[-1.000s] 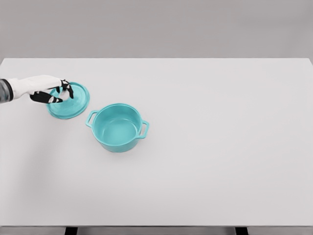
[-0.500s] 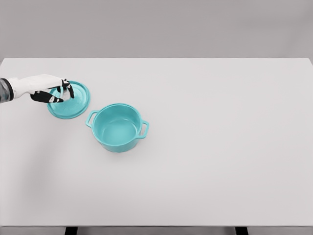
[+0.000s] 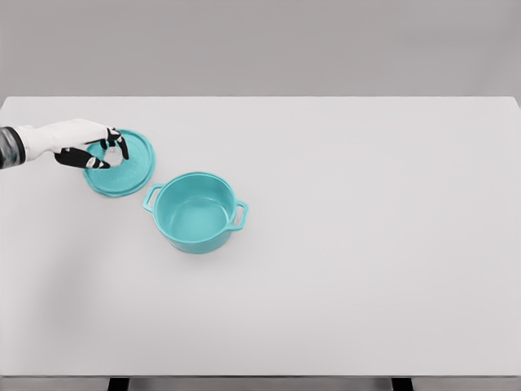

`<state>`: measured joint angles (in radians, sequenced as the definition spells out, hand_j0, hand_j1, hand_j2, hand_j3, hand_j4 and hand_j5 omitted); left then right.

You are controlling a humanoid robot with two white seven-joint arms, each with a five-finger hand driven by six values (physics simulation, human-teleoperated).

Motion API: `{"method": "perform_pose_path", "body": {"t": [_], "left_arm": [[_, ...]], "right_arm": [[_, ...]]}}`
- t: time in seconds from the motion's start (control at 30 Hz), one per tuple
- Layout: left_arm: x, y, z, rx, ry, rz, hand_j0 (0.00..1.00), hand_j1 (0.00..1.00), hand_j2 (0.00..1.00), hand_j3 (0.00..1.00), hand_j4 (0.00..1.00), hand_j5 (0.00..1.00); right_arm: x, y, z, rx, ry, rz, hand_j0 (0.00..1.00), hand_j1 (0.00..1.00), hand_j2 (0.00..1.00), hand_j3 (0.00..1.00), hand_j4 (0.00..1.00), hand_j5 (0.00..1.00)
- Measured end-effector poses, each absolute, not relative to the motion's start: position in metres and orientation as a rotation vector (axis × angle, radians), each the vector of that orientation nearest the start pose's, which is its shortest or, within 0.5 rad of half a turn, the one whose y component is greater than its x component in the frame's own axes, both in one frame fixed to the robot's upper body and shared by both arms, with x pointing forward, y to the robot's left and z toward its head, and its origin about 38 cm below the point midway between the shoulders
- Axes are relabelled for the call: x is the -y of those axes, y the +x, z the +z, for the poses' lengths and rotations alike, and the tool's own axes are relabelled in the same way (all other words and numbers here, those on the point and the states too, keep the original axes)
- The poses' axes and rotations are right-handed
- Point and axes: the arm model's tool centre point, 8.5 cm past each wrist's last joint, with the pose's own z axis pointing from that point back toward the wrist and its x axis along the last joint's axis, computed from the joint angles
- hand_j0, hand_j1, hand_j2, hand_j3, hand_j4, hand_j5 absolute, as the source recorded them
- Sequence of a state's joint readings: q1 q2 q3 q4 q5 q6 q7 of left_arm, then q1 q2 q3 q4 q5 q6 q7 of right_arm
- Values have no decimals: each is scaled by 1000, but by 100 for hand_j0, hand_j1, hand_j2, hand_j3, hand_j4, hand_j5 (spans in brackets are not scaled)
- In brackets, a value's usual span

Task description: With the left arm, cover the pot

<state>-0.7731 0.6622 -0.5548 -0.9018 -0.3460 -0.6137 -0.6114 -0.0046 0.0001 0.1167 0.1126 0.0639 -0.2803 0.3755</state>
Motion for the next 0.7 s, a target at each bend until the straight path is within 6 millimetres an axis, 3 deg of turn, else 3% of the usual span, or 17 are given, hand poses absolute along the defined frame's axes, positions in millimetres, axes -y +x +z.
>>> {"method": "perform_pose_path", "body": {"t": [0.33,0.7], "left_arm": [[-373,490,182,1265,293,-1741,51,51,51,51,51,51],[-376,491,209,1326,300,-1728,51,51,51,51,51,51]], "right_arm": [[240,-13,-254,126,309,214,100,100,100,100,100,100],[240,-13,-254,126,309,214,100,100,100,100,100,100]]}}
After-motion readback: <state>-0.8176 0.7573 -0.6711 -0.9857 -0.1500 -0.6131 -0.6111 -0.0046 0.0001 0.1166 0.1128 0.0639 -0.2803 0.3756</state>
